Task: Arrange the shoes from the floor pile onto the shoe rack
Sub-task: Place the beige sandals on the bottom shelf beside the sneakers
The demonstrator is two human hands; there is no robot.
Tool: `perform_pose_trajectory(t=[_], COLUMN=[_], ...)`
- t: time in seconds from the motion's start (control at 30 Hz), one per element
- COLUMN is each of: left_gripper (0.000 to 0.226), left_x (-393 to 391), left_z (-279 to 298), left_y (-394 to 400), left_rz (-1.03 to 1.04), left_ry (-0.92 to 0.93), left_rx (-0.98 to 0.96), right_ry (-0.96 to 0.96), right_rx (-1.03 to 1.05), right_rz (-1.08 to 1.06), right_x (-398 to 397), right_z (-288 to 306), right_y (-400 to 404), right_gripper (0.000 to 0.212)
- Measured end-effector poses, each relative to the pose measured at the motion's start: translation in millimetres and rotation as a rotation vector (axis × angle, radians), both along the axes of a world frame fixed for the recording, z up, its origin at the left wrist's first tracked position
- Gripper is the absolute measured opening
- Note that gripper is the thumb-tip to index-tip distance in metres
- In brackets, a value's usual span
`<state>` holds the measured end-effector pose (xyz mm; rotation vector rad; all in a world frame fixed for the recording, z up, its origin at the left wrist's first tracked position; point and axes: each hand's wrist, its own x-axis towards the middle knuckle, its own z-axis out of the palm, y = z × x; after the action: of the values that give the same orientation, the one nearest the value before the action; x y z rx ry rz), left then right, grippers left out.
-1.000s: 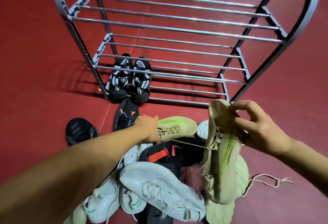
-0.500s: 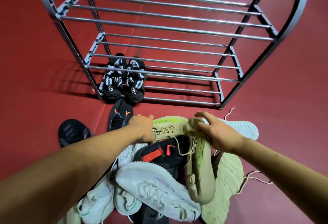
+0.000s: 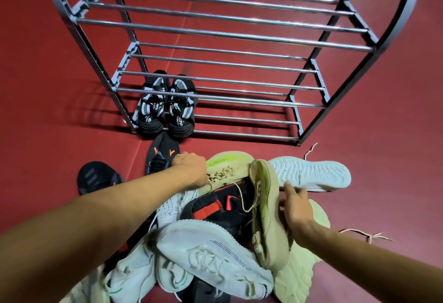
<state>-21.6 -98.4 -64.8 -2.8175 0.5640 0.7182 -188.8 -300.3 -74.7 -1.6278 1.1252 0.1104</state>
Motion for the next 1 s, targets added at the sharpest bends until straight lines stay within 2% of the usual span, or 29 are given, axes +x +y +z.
perform_pose_trajectory(t=[0.03, 0.07, 0.13, 0.23, 0.33, 0.4, 0.43, 0.5, 0.57, 0.67, 0.8, 0.93, 1.0], left_gripper=[0.037, 0.033, 0.031, 0.024, 0.028, 0.028, 0.03, 0.037, 0.035, 0.037, 0.046, 0.044, 0.04], left_x=[-3, -5, -5, 0, 2, 0, 0, 3, 6, -2, -21, -32, -37], left_z=[0, 1, 7, 26, 49, 61, 67, 80, 89, 89, 69, 47, 36], left_y=[0, 0, 2, 5, 13, 24, 33, 50, 68, 88, 95, 84, 81], left_rz=[-0.017, -0.018, -0.008, -0.064, -0.181, -0.268, -0.288, -0.253, -0.204, -0.094, 0.221, 0.574, 0.681], left_ry=[-0.024, -0.028, -0.015, -0.013, 0.044, 0.108, 0.151, 0.274, 0.367, 0.368, 0.206, 0.362, 0.428], left_rx=[0.029, 0.046, 0.061, 0.109, 0.224, 0.286, 0.29, 0.233, 0.12, -0.108, -0.471, -0.709, -0.798], right_ry=[-0.008, -0.013, 0.06, 0.204, 0.141, 0.075, 0.056, 0.024, -0.06, -0.158, -0.202, -0.144, -0.122], right_rx=[-0.01, -0.036, -0.078, -0.199, -0.335, -0.312, -0.241, -0.068, 0.062, 0.214, 0.398, 0.43, 0.417], right_rz=[0.024, 0.091, 0.278, 0.547, 0.765, 0.856, 0.831, 0.689, 0.543, 0.367, 0.203, 0.155, 0.128], right_x=[-3, -5, -6, 2, 19, 29, 34, 43, 53, 63, 64, 58, 56], right_z=[3, 6, 13, 30, 56, 78, 87, 101, 101, 85, 47, 16, 7], right_y=[5, 9, 10, 2, -8, -10, -10, -7, -1, 12, 32, 49, 50], right_gripper=[0.068, 0.061, 0.054, 0.059, 0.064, 0.077, 0.077, 0.06, 0.046, 0.044, 0.037, 0.028, 0.027])
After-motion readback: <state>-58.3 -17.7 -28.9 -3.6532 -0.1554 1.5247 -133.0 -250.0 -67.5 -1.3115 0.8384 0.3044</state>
